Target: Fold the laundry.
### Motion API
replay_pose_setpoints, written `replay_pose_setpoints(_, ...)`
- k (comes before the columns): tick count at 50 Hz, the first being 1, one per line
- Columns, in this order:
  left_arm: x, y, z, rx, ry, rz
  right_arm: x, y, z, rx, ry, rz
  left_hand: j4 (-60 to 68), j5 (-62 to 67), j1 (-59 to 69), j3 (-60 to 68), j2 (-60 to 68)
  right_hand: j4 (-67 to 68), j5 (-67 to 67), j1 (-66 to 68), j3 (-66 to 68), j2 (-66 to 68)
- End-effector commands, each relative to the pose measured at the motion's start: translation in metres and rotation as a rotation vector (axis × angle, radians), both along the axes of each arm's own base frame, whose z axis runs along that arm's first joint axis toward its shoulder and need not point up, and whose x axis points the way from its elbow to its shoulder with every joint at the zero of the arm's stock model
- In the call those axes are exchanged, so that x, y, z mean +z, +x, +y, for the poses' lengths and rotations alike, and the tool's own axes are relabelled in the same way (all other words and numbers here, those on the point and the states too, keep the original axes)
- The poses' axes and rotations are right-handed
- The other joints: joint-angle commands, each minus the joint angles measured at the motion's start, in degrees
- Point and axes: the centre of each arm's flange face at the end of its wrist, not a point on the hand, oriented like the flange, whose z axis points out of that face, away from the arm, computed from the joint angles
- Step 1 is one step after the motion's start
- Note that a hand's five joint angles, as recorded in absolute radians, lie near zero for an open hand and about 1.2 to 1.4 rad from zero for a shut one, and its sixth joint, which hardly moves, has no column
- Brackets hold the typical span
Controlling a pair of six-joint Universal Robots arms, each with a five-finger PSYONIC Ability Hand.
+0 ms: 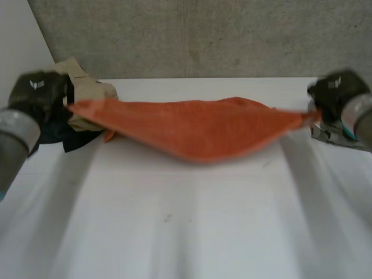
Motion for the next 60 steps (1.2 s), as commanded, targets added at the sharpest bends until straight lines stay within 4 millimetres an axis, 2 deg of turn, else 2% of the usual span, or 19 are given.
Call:
replay_pose_setpoints(1, -0.029, 0.014, 0.088, -0.126, 0.178, -0.223, -0.025, -0.054, 0.084, -0.025, 0.377, 0.233, 10.99, 12.81, 14.27, 11.47, 11.16, 11.18, 11.97, 16.09, 11.57, 12.03)
replay_pose_setpoints(6, -0.052, 0.030, 0.130, -0.191, 0.354, -0.426, -0.016, -0.077, 0.105, -0.035, 0.361, 0.341, 10.99, 12.81, 14.27, 11.47, 11.16, 11.18, 11.97, 16.09, 11.57, 12.03)
replay_pose_setpoints(13, -0.055, 0.044, 0.118, -0.184, 0.368, -0.521, -0.017, -0.080, 0.100, -0.006, 0.331, 0.308, 10.99, 12.81, 14.27, 11.47, 11.16, 11.18, 11.97, 16.09, 11.57, 12.03)
replay_pose_setpoints(16, -0.058, 0.044, 0.093, -0.186, 0.314, -0.507, -0.027, -0.079, 0.084, -0.013, 0.322, 0.252, 10.99, 12.81, 14.27, 11.47, 11.16, 11.18, 11.97, 16.09, 11.57, 12.03)
replay_pose_setpoints(17, -0.059, 0.042, 0.086, -0.189, 0.298, -0.501, -0.034, -0.079, 0.067, -0.033, 0.298, 0.219, 10.99, 12.81, 14.27, 11.47, 11.16, 11.18, 11.97, 16.09, 11.57, 12.03)
replay_pose_setpoints(22, -0.065, 0.012, 0.041, -0.253, 0.197, -0.412, -0.052, -0.063, 0.027, -0.060, 0.214, 0.153, 10.99, 12.81, 14.27, 11.47, 11.16, 11.18, 11.97, 16.09, 11.57, 12.03)
replay_pose_setpoints(29, -0.063, -0.012, -0.020, -0.187, 0.077, -0.378, -0.058, -0.035, -0.025, -0.087, 0.023, 0.169, 10.99, 12.81, 14.27, 11.47, 11.16, 11.18, 11.97, 16.09, 11.57, 12.03)
replay_pose_setpoints(30, -0.056, -0.015, -0.039, -0.155, 0.017, -0.379, -0.054, -0.030, -0.031, -0.082, -0.013, 0.167, 10.99, 12.81, 14.27, 11.47, 11.16, 11.18, 11.97, 16.09, 11.57, 12.03)
replay_pose_setpoints(33, -0.032, -0.023, -0.071, -0.113, -0.118, -0.371, -0.020, -0.007, -0.056, -0.057, -0.199, 0.128, 10.99, 12.81, 14.27, 11.47, 11.16, 11.18, 11.97, 16.09, 11.57, 12.03)
replay_pose_setpoints(35, 0.002, -0.036, -0.095, -0.078, -0.269, -0.336, 0.007, -0.001, -0.068, -0.061, -0.312, 0.099, 10.99, 12.81, 14.27, 11.47, 11.16, 11.18, 11.97, 16.09, 11.57, 12.03)
replay_pose_setpoints(37, 0.032, -0.042, -0.108, -0.042, -0.377, -0.279, 0.054, 0.004, -0.081, -0.084, -0.486, 0.015, 10.99, 12.81, 14.27, 11.47, 11.16, 11.18, 11.97, 16.09, 11.57, 12.03)
replay_pose_setpoints(38, 0.065, -0.041, -0.117, 0.003, -0.485, -0.203, 0.070, 0.004, -0.084, -0.093, -0.544, -0.022, 10.99, 12.81, 14.27, 11.47, 11.16, 11.18, 11.97, 16.09, 11.57, 12.03)
replay_pose_setpoints(40, 0.098, -0.037, -0.122, 0.044, -0.590, -0.103, 0.115, 0.003, -0.088, -0.112, -0.701, -0.132, 10.99, 12.81, 14.27, 11.47, 11.16, 11.18, 11.97, 16.09, 11.57, 12.03)
replay_pose_setpoints(41, 0.119, -0.033, -0.124, 0.063, -0.667, -0.018, 0.126, 0.002, -0.088, -0.114, -0.744, -0.165, 10.99, 12.81, 14.27, 11.47, 11.16, 11.18, 11.97, 16.09, 11.57, 12.03)
replay_pose_setpoints(45, 0.147, -0.025, -0.125, 0.072, -0.791, 0.132, 0.159, -0.002, -0.086, -0.110, -0.876, -0.277, 10.99, 12.81, 14.27, 11.47, 11.16, 11.18, 11.97, 16.09, 11.57, 12.03)
replay_pose_setpoints(48, 0.132, -0.019, -0.128, 0.084, -0.727, 0.115, 0.157, 0.000, -0.083, -0.103, -0.861, -0.277, 10.99, 12.81, 14.27, 11.47, 11.16, 11.18, 11.97, 16.09, 11.57, 12.03)
replay_pose_setpoints(54, 0.068, -0.022, -0.123, 0.071, -0.490, 0.067, 0.102, -0.002, -0.083, -0.111, -0.640, -0.235, 10.99, 12.81, 14.27, 11.47, 11.16, 11.18, 11.97, 16.09, 11.57, 12.03)
replay_pose_setpoints(56, 0.054, -0.022, -0.112, 0.064, -0.429, 0.058, 0.086, -0.002, -0.081, -0.114, -0.577, -0.219, 10.99, 12.81, 14.27, 11.47, 11.16, 11.18, 11.97, 16.09, 11.57, 12.03)
replay_pose_setpoints(60, 0.020, -0.021, -0.073, 0.017, -0.291, 0.024, 0.026, -0.005, -0.063, -0.119, -0.326, -0.158, 10.99, 12.81, 14.27, 11.47, 11.16, 11.18, 11.97, 16.09, 11.57, 12.03)
